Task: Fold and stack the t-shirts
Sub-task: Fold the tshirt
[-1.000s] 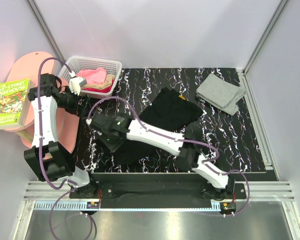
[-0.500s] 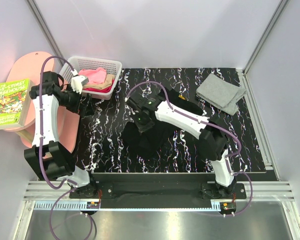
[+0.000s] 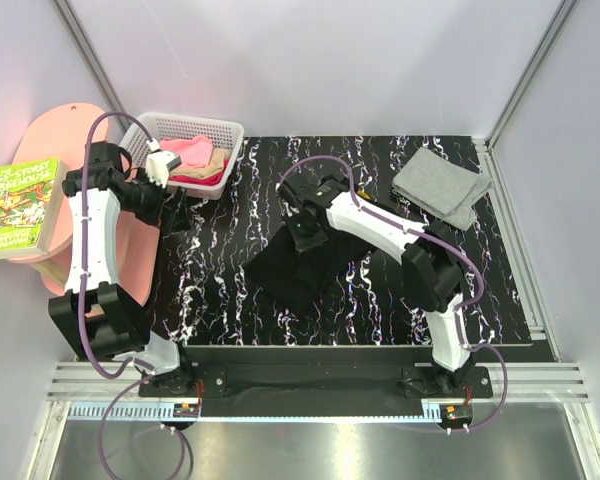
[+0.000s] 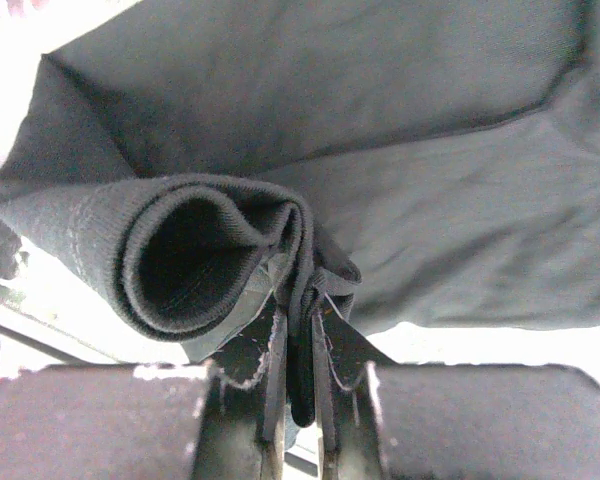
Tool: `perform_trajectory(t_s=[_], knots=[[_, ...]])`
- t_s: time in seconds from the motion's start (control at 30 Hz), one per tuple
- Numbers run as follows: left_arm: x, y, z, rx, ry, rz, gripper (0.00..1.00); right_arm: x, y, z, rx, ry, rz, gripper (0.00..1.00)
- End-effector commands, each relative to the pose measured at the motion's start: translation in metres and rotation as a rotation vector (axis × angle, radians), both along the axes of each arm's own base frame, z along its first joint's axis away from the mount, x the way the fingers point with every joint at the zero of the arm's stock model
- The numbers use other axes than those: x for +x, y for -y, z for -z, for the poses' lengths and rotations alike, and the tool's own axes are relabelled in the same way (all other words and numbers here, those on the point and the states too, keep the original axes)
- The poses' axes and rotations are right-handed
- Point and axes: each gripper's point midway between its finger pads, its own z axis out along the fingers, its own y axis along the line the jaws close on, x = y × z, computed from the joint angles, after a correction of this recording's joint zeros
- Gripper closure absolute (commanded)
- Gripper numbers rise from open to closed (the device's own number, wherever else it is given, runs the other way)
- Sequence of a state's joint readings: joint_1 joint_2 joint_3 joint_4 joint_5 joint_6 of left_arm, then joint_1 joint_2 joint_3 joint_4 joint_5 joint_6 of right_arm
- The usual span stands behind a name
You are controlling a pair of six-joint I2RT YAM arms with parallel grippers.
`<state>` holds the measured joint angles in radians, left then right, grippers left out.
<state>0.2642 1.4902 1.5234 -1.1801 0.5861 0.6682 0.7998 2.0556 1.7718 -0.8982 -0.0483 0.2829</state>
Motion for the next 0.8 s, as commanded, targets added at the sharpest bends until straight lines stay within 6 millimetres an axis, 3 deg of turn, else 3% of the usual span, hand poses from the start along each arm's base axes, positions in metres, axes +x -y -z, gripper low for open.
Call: perform_trajectory(t_s=[0.0, 0.2, 0.4, 0.47, 0.5, 0.6, 0.63, 0.7, 0.73, 0.77], knots=[[0.006, 0.001, -0.004, 0.014, 0.019, 0.002, 0.01, 0.019, 0.009, -0.035, 0.045, 0.11, 0.008, 0.88], [0.006, 0.007, -0.004, 0.017, 0.018, 0.019, 0.01, 0.037, 0.025, -0.019, -0.01, 0.116, 0.039, 0.85], [0.001, 0.01, -0.003, 0.034, 0.018, 0.029, 0.01, 0.052, 0.051, 0.009, -0.109, 0.122, 0.091, 0.43], [0.0, 0.011, -0.001, 0.033, 0.015, 0.034, 0.01, 0.06, 0.059, 0.012, -0.132, 0.131, 0.111, 0.11], [-0.001, 0.012, -0.001, 0.036, 0.014, 0.037, 0.01, 0.062, 0.061, 0.015, -0.141, 0.131, 0.114, 0.01], [-0.002, 0.014, 0.0, 0.036, 0.011, 0.04, 0.01, 0.075, 0.074, 0.016, -0.205, 0.176, 0.145, 0.0], [-0.003, 0.015, 0.0, 0.037, 0.01, 0.042, 0.01, 0.088, 0.084, 0.007, -0.265, 0.244, 0.179, 0.0], [-0.004, 0.014, 0.002, 0.045, 0.004, 0.044, 0.01, 0.095, 0.103, -0.005, -0.362, 0.288, 0.221, 0.0], [-0.004, 0.014, 0.002, 0.048, 0.004, 0.042, 0.01, 0.107, 0.107, -0.026, -0.381, 0.347, 0.259, 0.0], [-0.004, 0.013, 0.003, 0.049, 0.002, 0.041, 0.01, 0.107, 0.106, -0.034, -0.377, 0.353, 0.282, 0.0]])
